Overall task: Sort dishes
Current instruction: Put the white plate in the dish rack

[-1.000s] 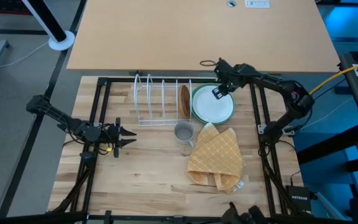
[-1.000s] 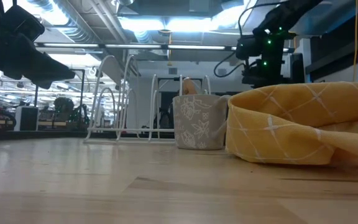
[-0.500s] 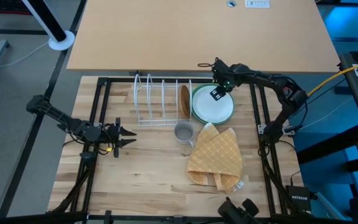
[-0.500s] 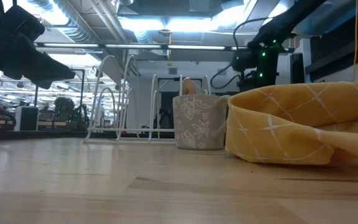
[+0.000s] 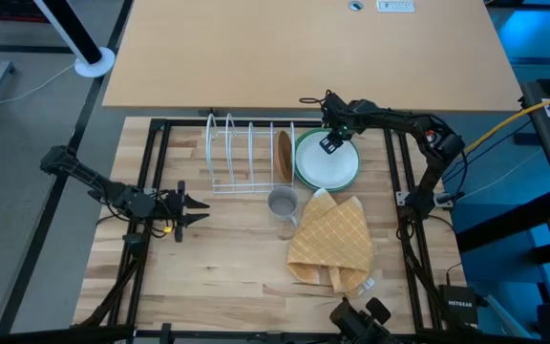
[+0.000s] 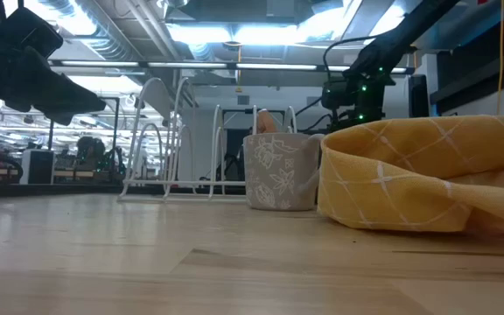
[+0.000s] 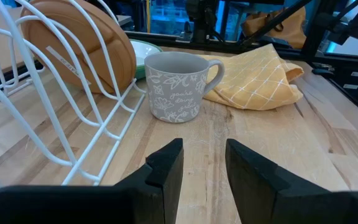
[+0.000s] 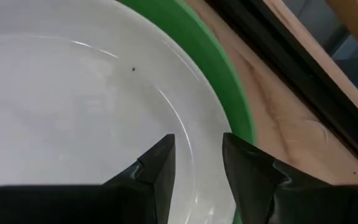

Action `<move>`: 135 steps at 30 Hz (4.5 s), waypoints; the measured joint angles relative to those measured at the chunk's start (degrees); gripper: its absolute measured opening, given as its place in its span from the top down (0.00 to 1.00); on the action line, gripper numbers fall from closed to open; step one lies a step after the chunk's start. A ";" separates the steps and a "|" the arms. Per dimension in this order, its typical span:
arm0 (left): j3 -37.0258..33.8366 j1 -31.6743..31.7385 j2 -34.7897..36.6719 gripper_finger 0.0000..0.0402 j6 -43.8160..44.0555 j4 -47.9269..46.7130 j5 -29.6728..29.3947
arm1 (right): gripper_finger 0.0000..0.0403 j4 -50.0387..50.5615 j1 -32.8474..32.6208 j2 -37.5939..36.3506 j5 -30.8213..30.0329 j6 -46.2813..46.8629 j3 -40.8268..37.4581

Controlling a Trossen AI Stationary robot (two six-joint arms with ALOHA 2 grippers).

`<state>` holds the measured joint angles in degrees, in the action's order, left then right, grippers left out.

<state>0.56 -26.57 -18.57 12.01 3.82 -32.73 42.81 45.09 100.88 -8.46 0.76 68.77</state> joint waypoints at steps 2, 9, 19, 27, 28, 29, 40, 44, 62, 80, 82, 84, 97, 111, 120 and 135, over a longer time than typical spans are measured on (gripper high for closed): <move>0.00 0.00 0.00 0.72 0.00 0.01 0.00 | 0.66 -0.32 0.42 0.00 -0.05 0.00 0.00; 0.01 0.00 0.00 0.72 0.00 0.01 0.00 | 0.66 -0.21 3.05 0.00 1.11 -0.03 0.00; 0.01 0.00 0.01 0.72 0.00 0.01 0.00 | 0.66 0.25 3.24 0.00 3.57 -2.62 0.00; 0.00 0.00 -0.01 0.72 0.01 0.01 0.00 | 0.66 0.77 3.31 0.81 3.55 -4.33 0.00; 0.00 0.00 0.01 0.72 0.02 0.01 0.00 | 0.66 0.79 3.31 1.29 3.55 -4.72 0.00; 0.01 0.00 0.00 0.72 0.02 0.01 0.00 | 0.66 0.75 3.31 1.80 3.68 -5.49 0.00; 0.01 0.00 -0.01 0.72 0.02 -0.01 0.00 | 0.66 1.14 3.44 6.36 9.20 -9.68 0.28; 0.01 0.00 -0.01 0.72 0.02 0.01 0.00 | 0.66 1.38 3.52 6.44 11.64 -10.48 0.24; 0.01 0.00 0.01 0.72 0.02 -0.01 -0.02 | 0.66 2.38 5.21 6.71 26.57 -10.12 0.00; 0.01 0.00 0.01 0.72 0.02 0.01 -0.02 | 0.66 7.56 5.12 6.95 34.94 -13.15 -0.20; 0.01 0.00 0.01 0.72 0.00 0.01 -0.02 | 0.66 8.31 5.12 6.95 34.55 -13.36 -0.20; 0.01 0.00 0.01 0.72 0.02 0.01 -0.02 | 0.68 8.46 5.12 6.95 33.86 -13.42 -0.20; -0.01 0.00 0.01 0.72 0.00 0.01 -0.07 | 0.94 8.24 5.12 6.71 40.67 -15.68 -0.02; 0.00 0.01 0.00 0.72 0.00 0.00 -0.11 | 0.95 11.31 5.10 6.69 38.46 -16.33 3.05; 0.01 0.02 -0.01 0.72 0.00 0.00 -0.13 | 0.95 21.96 5.12 6.62 31.11 -18.56 13.10; -0.01 0.04 -0.01 0.72 -0.44 0.01 -0.14 | 0.95 31.86 0.79 6.58 21.40 -19.19 24.44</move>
<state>0.56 -26.52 -18.58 11.57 3.84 -32.87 74.66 45.88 107.46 12.94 -18.44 93.22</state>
